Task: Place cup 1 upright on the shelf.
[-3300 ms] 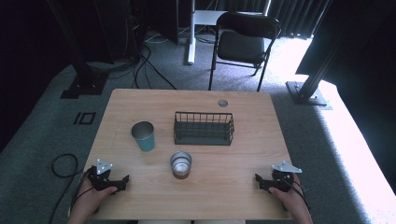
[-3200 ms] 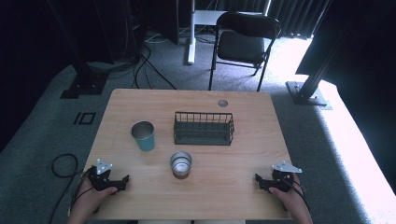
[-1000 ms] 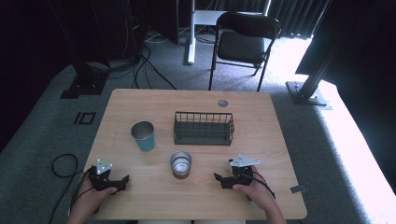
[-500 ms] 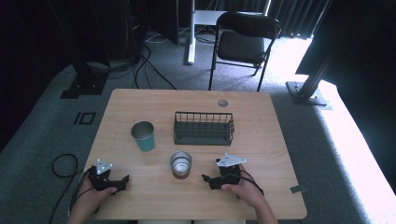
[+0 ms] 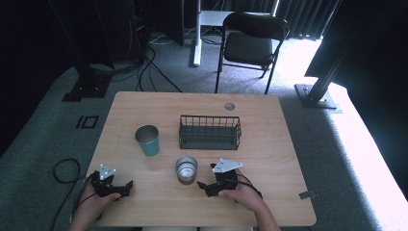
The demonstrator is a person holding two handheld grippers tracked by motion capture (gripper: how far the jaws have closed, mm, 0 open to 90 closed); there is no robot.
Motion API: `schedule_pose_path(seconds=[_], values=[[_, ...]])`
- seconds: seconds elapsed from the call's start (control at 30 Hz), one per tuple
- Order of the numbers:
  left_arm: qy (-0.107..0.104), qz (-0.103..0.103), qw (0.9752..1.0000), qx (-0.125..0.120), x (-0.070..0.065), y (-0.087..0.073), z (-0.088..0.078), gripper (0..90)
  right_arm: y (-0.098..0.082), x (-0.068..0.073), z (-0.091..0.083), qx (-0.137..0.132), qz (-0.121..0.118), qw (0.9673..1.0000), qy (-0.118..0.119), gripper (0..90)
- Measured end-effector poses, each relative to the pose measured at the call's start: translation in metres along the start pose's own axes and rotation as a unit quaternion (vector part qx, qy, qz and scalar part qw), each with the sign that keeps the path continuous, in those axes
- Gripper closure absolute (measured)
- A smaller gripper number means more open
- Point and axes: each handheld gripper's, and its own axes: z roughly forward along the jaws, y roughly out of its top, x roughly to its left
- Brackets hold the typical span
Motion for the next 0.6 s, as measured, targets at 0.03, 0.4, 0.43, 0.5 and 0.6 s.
schedule_pose_path(seconds=[0.03, 0.4, 0.43, 0.5, 0.6], values=[[0.000, 0.000, 1.0000, 0.000, 0.000, 0.000, 0.000, 0.4, 0.001, 0.001, 0.001, -0.002, -0.003, 1.0000, 0.001, 12.2], [0.000, 0.000, 1.0000, 0.000, 0.000, 0.000, 0.000, 0.4, 0.014, 0.011, 0.017, -0.018, -0.019, 0.9995, 0.019, 12.2], [0.000, 0.000, 1.0000, 0.000, 0.000, 0.000, 0.000, 0.4, 0.015, 0.012, 0.019, -0.019, -0.020, 0.9994, 0.020, 12.2], [0.000, 0.000, 1.0000, 0.000, 0.000, 0.000, 0.000, 0.4, 0.017, 0.013, 0.021, -0.021, -0.022, 0.9993, 0.022, 12.2], [0.000, 0.000, 1.0000, 0.000, 0.000, 0.000, 0.000, 0.4, 0.019, 0.014, 0.024, -0.024, -0.026, 0.9991, 0.025, 12.2]])
